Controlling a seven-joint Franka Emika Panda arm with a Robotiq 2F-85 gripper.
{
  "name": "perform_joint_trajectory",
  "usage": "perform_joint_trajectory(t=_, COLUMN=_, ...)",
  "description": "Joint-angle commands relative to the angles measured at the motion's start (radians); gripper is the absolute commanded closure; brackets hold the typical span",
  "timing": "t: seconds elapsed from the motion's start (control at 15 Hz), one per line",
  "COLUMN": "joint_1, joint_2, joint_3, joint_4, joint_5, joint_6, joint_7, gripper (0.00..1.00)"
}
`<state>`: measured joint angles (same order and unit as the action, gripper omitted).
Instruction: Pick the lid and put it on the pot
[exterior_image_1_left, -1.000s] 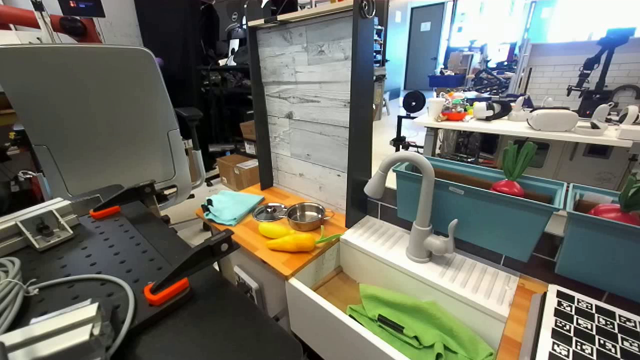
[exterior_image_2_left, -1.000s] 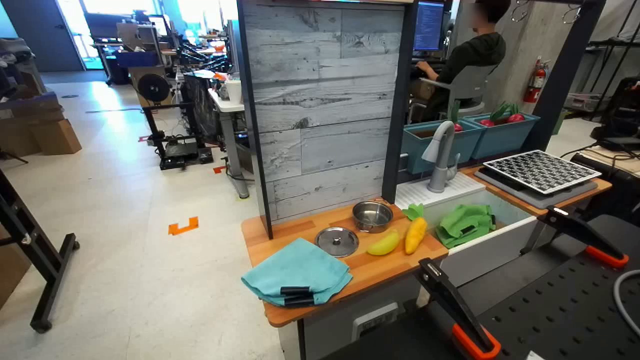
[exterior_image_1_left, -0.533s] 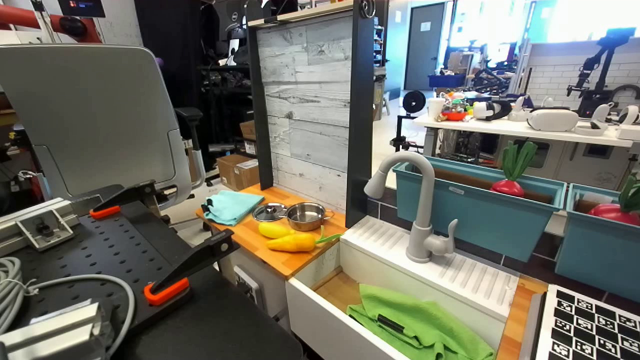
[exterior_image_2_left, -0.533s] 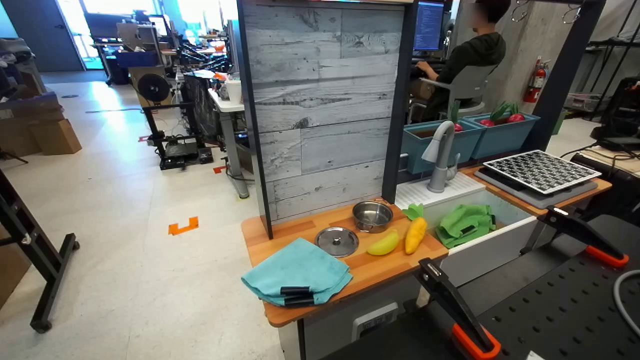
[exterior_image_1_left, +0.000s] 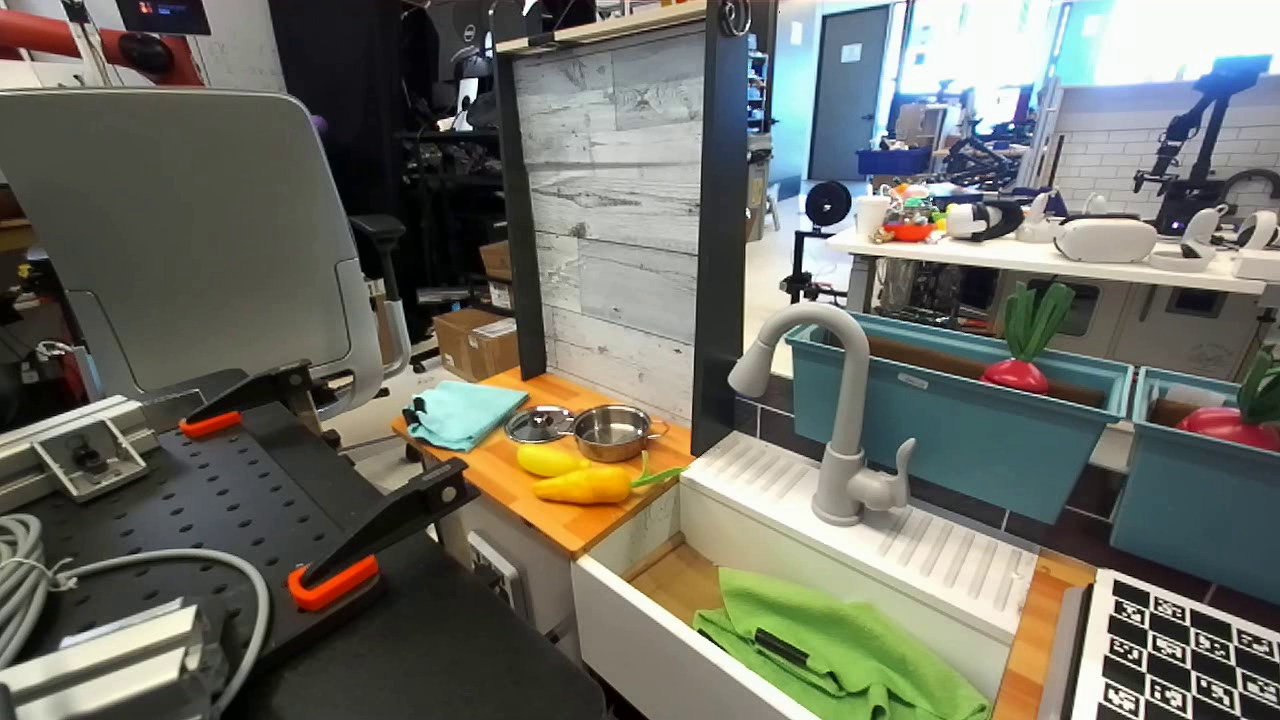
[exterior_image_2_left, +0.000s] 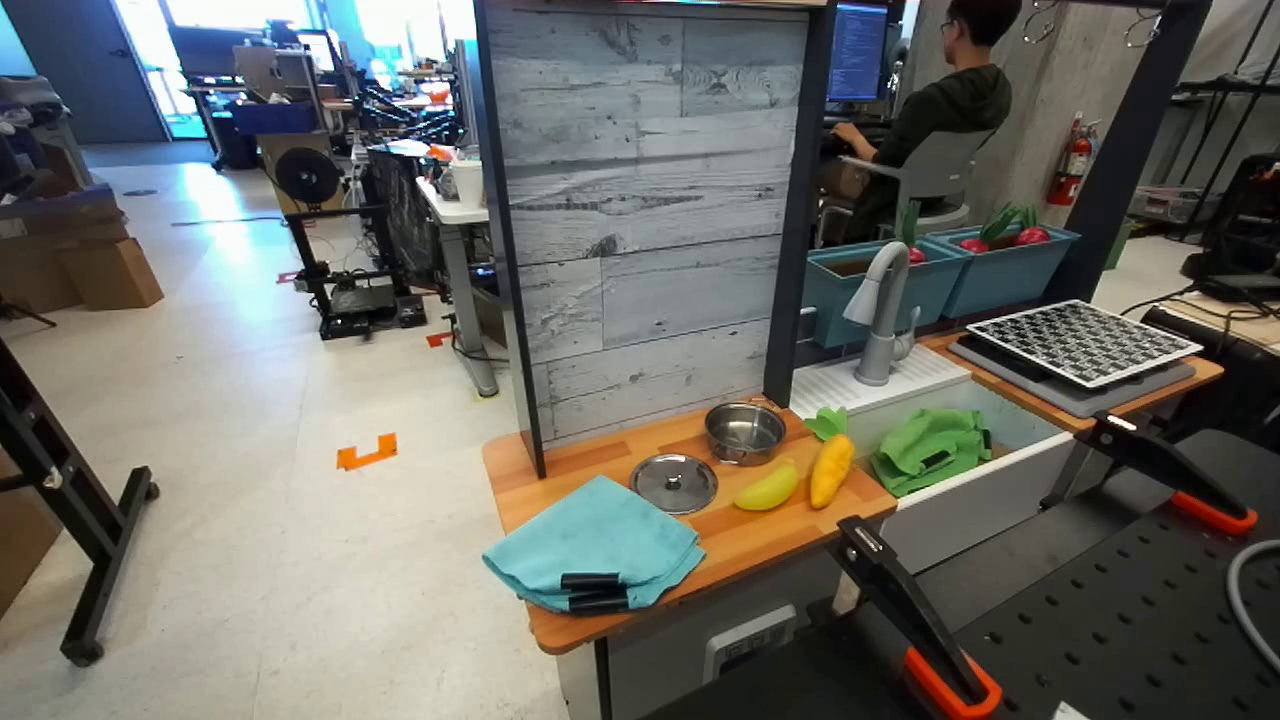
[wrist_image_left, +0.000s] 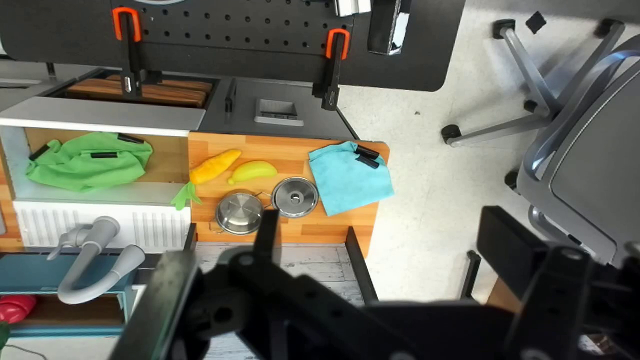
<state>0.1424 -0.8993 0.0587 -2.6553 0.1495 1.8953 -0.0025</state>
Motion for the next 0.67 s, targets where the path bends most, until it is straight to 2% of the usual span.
perform_joint_trajectory(t=0.0, joint_1=-0.007, joint_2=0.000, joint_3=0.005, joint_4=0.003, joint_5=0.004, joint_6=-0.004, joint_7=-0.004, gripper=0.00)
perform_joint_trajectory(t=0.47, joint_1=-0.007, joint_2=0.000, joint_3=0.005, joint_4=0.003, joint_5=0.004, joint_6=-0.004, joint_7=-0.004, gripper=0.00)
perform_joint_trajectory(t=0.6, joint_1=-0.012, joint_2=0.022, joint_3=0.016, joint_4=-0.012, joint_5=0.007, joint_6=0.079, joint_7=0.005, gripper=0.00)
